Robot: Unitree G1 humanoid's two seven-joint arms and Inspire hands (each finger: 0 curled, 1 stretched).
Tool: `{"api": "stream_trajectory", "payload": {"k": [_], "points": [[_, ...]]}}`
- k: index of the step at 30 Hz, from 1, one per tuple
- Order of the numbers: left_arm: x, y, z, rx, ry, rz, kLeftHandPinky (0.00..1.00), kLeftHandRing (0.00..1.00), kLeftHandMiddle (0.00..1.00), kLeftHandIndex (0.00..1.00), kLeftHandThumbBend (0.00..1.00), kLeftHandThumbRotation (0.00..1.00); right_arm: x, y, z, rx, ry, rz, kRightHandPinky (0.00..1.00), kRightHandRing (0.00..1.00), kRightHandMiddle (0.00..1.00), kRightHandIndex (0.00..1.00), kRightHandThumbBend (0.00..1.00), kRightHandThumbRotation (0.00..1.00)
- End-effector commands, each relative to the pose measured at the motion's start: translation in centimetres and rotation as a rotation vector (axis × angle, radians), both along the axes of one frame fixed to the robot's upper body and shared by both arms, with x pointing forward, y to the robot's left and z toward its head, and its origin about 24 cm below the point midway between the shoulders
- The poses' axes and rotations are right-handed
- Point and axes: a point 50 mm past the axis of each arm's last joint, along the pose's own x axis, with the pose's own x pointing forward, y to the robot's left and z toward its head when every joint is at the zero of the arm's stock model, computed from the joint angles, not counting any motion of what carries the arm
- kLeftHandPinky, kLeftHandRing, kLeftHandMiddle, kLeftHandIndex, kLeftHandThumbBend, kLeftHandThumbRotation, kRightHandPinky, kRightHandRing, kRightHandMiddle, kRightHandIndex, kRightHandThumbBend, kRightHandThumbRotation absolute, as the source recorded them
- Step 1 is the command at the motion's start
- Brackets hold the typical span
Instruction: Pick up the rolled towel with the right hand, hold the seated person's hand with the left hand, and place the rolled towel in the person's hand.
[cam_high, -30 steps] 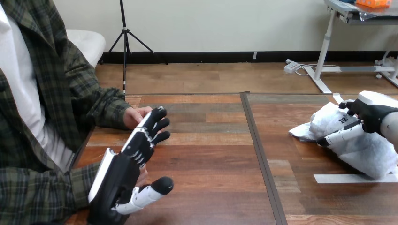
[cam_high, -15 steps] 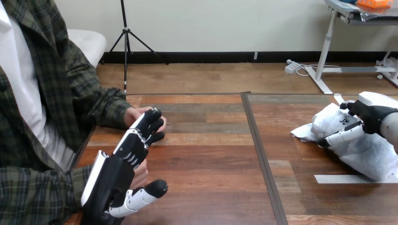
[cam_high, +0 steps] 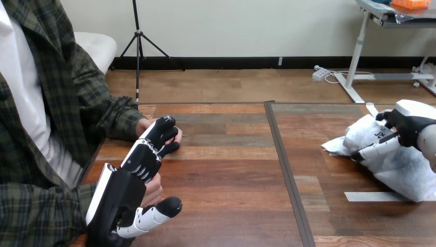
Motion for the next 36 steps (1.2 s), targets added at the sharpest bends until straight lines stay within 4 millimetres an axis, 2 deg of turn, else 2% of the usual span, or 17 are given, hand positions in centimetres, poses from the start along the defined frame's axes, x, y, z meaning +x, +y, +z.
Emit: {"api": "stream_trajectory", "payload": {"k": [1, 7, 8, 17, 26, 36], "points": [[0.8, 0.0, 1.7, 0.006, -0.080, -0.013, 0.86, 0.91, 0.93, 0.90, 1.00, 0.59, 0.0, 0.6, -0.7, 0.028, -0.015, -0.007, 0.47, 0.60, 0.68, 0.72, 0.94, 0.12], [0.7, -0.2, 1.8, 0.006, -0.089, -0.019, 0.86, 0.91, 0.93, 0.91, 1.00, 0.59, -0.1, 1.2, -1.3, 0.035, -0.027, 0.019, 0.43, 0.55, 0.63, 0.62, 0.88, 0.03], [0.7, -0.2, 1.8, 0.005, -0.088, -0.021, 0.86, 0.91, 0.93, 0.90, 1.00, 0.59, -0.1, 1.2, -1.4, 0.036, -0.028, 0.023, 0.39, 0.51, 0.59, 0.57, 0.87, 0.02], [0.6, -0.4, 1.9, -0.004, -0.087, -0.025, 0.86, 0.91, 0.92, 0.90, 1.00, 0.59, -0.2, 2.0, -2.1, 0.053, -0.013, 0.059, 0.25, 0.36, 0.45, 0.40, 0.81, 0.00], [0.6, -0.5, 2.1, -0.010, -0.094, -0.031, 0.86, 0.91, 0.92, 0.90, 1.00, 0.59, -0.5, 2.4, -2.9, 0.076, 0.010, 0.086, 0.17, 0.25, 0.32, 0.31, 0.76, 0.00], [0.6, -0.4, 2.2, -0.017, -0.097, -0.032, 0.86, 0.91, 0.92, 0.90, 1.00, 0.59, -0.8, 2.7, -3.3, 0.143, 0.001, 0.102, 0.13, 0.19, 0.26, 0.27, 0.73, 0.00]]}}
